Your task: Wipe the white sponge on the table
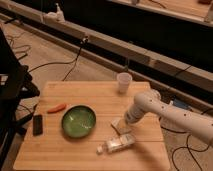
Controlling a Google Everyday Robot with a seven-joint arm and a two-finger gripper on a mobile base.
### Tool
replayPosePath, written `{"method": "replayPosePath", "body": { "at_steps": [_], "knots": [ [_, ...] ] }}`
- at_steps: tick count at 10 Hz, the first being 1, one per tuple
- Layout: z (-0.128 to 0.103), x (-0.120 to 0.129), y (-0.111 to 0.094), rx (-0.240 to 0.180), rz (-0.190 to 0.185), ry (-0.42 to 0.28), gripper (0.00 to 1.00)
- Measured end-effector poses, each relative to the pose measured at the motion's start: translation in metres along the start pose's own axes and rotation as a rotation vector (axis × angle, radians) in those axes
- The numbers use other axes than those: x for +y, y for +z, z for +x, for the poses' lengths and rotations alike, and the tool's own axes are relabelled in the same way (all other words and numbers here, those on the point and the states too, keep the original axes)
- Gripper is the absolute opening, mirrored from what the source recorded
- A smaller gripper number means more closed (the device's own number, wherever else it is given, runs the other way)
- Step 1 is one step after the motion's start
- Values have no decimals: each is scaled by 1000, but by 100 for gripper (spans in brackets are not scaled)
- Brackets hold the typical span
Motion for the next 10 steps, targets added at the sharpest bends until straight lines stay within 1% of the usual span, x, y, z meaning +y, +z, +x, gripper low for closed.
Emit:
{"method": "replayPosePath", "body": {
  "at_steps": [2, 3, 6, 8, 10],
  "knots": [
    [-10, -1, -9, -25, -4, 3, 0],
    [-16, -5, -17, -46, -2, 8, 0],
    [-31, -16, -28, -83, 3, 24, 0],
    [-42, -31, -34, -102, 19, 38, 0],
    [-59, -44, -33, -107, 38, 41, 0]
  ]
}}
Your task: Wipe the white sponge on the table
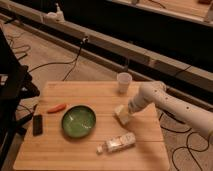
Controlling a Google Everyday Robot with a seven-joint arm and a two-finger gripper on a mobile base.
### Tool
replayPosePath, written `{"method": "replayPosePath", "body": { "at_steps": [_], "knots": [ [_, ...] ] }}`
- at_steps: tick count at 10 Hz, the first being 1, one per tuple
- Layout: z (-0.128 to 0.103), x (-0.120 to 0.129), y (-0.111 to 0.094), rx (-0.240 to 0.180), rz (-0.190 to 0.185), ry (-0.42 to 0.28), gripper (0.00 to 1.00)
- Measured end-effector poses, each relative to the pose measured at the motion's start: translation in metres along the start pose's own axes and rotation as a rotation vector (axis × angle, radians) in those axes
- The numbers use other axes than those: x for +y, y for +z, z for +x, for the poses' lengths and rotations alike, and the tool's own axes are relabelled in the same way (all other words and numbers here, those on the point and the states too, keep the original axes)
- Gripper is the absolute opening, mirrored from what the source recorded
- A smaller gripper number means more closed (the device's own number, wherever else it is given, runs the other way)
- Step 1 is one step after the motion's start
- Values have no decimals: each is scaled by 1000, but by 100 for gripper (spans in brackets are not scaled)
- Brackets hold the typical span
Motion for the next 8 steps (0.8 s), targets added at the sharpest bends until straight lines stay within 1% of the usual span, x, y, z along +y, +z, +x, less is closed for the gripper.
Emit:
{"method": "replayPosePath", "body": {
  "at_steps": [2, 3, 4, 5, 6, 7, 8],
  "knots": [
    [-19, -2, 10, 8, 8, -15, 0],
    [-28, 5, 18, 14, 4, -33, 0],
    [-32, 11, 23, 18, -3, -46, 0],
    [-29, 21, 30, 34, -23, -56, 0],
    [-21, 31, 35, 48, -48, -56, 0],
    [-7, 40, 38, 62, -82, -44, 0],
    [5, 41, 37, 72, -96, -27, 0]
  ]
}}
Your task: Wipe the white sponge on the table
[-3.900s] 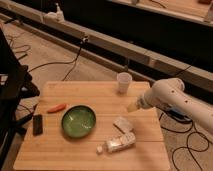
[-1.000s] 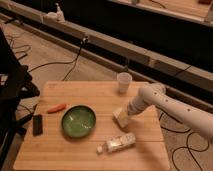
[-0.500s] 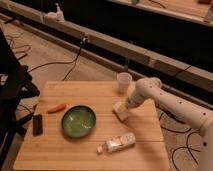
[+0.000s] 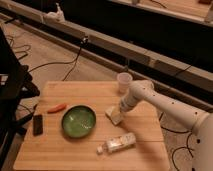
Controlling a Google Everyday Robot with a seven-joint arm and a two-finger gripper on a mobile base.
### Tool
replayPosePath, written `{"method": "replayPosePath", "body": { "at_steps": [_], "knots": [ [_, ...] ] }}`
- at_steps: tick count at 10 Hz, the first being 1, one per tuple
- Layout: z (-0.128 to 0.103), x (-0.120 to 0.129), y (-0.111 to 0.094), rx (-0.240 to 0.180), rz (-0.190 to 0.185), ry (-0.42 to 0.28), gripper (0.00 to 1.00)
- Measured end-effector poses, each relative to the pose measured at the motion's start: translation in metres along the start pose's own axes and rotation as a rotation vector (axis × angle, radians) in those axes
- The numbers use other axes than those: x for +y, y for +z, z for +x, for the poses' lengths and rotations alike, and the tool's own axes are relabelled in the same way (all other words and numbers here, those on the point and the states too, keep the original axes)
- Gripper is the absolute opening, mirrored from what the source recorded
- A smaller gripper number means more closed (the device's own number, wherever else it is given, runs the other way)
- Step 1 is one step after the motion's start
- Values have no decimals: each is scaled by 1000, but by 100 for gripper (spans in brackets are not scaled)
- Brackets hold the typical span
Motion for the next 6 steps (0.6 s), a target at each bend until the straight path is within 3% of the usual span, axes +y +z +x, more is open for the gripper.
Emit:
{"method": "replayPosePath", "body": {
  "at_steps": [1, 3, 5, 6],
  "knots": [
    [16, -5, -3, 8, -2, 28, 0],
    [42, -36, -19, 9, 32, 106, 0],
    [44, -89, -52, -23, 122, 182, 0],
    [31, -104, -64, -41, 158, 187, 0]
  ]
}}
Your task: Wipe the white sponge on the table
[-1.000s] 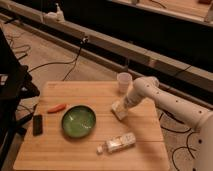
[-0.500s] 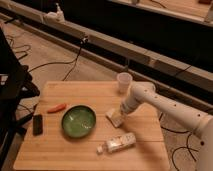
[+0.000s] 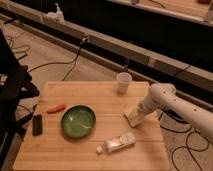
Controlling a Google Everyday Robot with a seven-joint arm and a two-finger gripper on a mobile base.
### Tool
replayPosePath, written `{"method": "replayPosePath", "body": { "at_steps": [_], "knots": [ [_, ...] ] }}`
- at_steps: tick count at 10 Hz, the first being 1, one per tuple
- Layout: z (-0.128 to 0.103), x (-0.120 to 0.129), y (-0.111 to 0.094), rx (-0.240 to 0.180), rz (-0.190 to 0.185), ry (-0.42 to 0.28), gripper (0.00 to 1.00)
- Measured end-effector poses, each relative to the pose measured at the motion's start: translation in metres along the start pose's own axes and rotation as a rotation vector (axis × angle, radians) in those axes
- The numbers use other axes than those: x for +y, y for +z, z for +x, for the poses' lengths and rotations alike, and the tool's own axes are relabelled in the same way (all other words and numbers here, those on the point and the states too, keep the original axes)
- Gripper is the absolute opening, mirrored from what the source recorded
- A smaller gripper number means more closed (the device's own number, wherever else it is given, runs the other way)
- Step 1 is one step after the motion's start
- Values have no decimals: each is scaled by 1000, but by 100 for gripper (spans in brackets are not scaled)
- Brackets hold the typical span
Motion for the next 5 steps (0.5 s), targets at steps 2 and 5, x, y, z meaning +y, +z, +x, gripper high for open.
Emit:
{"method": "replayPosePath", "body": {
  "at_steps": [2, 5],
  "knots": [
    [-43, 3, -5, -30, 38, -32, 0],
    [-74, 51, 15, -23, 5, -121, 0]
  ]
}}
